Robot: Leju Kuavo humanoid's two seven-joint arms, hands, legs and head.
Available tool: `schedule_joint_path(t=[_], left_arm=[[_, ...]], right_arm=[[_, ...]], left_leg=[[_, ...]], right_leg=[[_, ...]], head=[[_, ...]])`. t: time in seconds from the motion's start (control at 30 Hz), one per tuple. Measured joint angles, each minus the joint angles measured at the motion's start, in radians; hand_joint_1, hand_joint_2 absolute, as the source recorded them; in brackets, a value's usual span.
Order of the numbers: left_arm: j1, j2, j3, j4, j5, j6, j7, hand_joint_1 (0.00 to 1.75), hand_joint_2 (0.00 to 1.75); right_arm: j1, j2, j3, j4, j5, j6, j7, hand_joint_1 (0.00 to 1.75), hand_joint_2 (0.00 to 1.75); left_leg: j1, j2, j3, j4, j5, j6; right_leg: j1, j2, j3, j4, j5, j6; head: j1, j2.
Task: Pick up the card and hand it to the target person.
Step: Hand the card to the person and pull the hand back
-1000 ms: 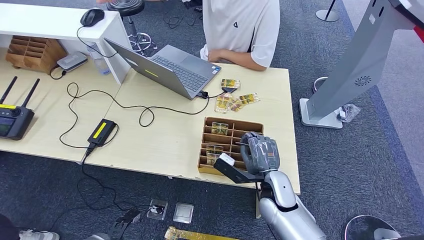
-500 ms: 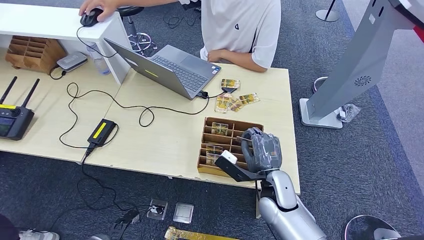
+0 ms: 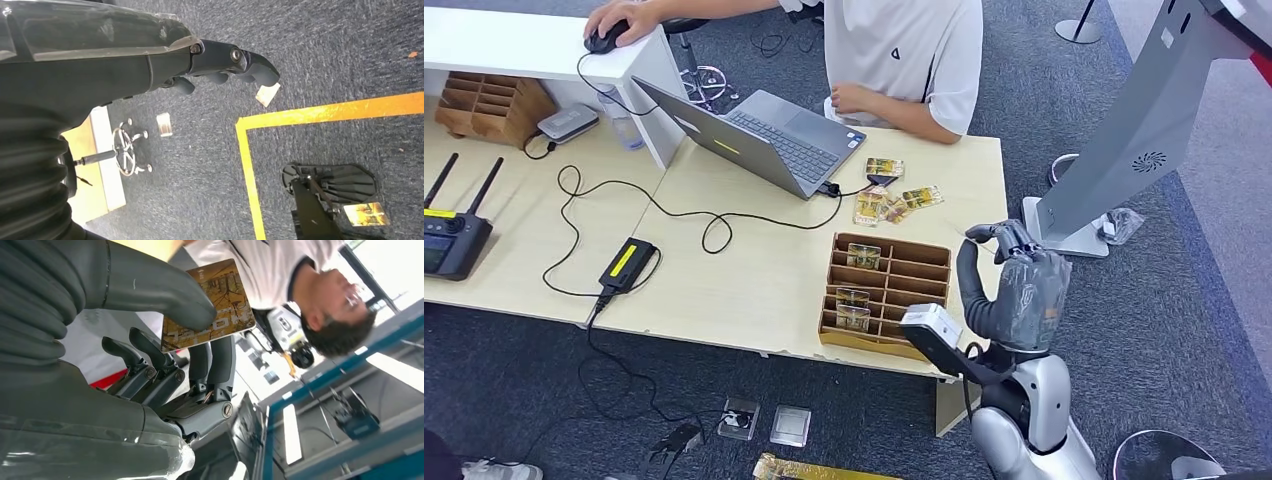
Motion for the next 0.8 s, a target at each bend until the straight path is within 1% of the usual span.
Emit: schedule_joint_path(t=[0.1, 0.13, 0.2, 0.23, 0.27, 0.3, 0.37, 0.47, 0.8], left_arm=[[0.000, 0.000, -0.001, 0.000, 0.001, 0.001, -0.002, 0.00, 1.75], [0.001, -0.002, 0.003, 0.001, -0.003, 0.001, -0.001, 0.00, 1.75], [0.001, -0.002, 0.010, 0.000, -0.012, 0.001, 0.000, 0.00, 1.75], [0.001, -0.003, 0.014, 0.000, -0.017, 0.001, 0.001, 0.00, 1.75], [-0.001, -0.002, 0.012, -0.001, -0.017, 0.000, 0.001, 0.00, 1.75], [-0.002, -0.002, 0.011, -0.001, -0.018, 0.000, 0.002, 0.00, 1.75], [-0.003, -0.003, 0.010, -0.002, -0.018, -0.001, 0.003, 0.00, 1.75], [-0.003, -0.004, 0.010, -0.001, -0.016, -0.002, 0.002, 0.00, 1.75], [0.005, -0.002, 0.014, 0.000, -0.008, 0.002, -0.001, 0.00, 1.75]], right_arm=[[-0.018, 0.012, 0.016, 0.062, -0.011, 0.000, -0.014, 1.75, 1.75], [-0.050, 0.020, 0.001, 0.096, -0.030, 0.023, -0.031, 1.75, 1.75], [-0.062, 0.036, 0.009, 0.149, -0.034, 0.023, -0.049, 1.75, 1.75], [-0.072, 0.041, 0.024, 0.181, -0.035, 0.023, -0.051, 1.75, 1.75], [-0.061, 0.043, 0.068, 0.211, -0.020, 0.000, -0.036, 1.75, 1.75], [-0.073, 0.044, 0.091, 0.238, -0.020, 0.000, -0.025, 1.75, 1.75], [-0.094, 0.048, 0.120, 0.287, -0.027, 0.000, -0.021, 1.75, 1.75], [-0.100, 0.067, 0.137, 0.328, -0.021, 0.000, -0.021, 1.75, 1.75], [-0.099, 0.074, 0.150, 0.360, -0.034, 0.000, -0.042, 1.75, 1.75]], left_leg=[[0.000, 0.000, 0.001, -0.002, 0.001, 0.000], [0.000, 0.001, 0.001, -0.002, 0.001, 0.000], [0.000, 0.002, 0.002, -0.003, 0.001, 0.000], [0.000, 0.002, 0.003, -0.003, 0.001, 0.000], [0.000, 0.002, 0.003, -0.003, 0.001, 0.000], [0.000, 0.003, 0.004, -0.004, 0.001, 0.000], [0.000, 0.004, 0.004, -0.004, 0.001, 0.000], [0.000, 0.005, 0.004, -0.004, 0.001, 0.000], [0.001, 0.004, 0.003, -0.003, 0.000, 0.000]], right_leg=[[0.000, 0.001, 0.001, -0.002, 0.001, 0.000], [0.000, 0.002, 0.001, -0.002, 0.001, 0.000], [0.000, 0.003, 0.002, -0.002, 0.002, 0.000], [0.000, 0.003, 0.002, -0.003, 0.002, 0.000], [0.000, 0.004, 0.002, -0.003, 0.002, 0.000], [0.000, 0.004, 0.003, -0.003, 0.002, 0.000], [0.000, 0.005, 0.003, -0.003, 0.002, 0.000], [0.000, 0.005, 0.003, -0.003, 0.002, 0.000], [0.000, 0.004, 0.003, -0.002, 0.001, 0.000]], head=[[0.000, 0.000], [0.000, 0.000], [0.000, 0.000], [0.000, 0.000], [0.000, 0.000], [0.000, 0.000], [0.000, 0.000], [0.000, 0.000], [0.000, 0.000]])
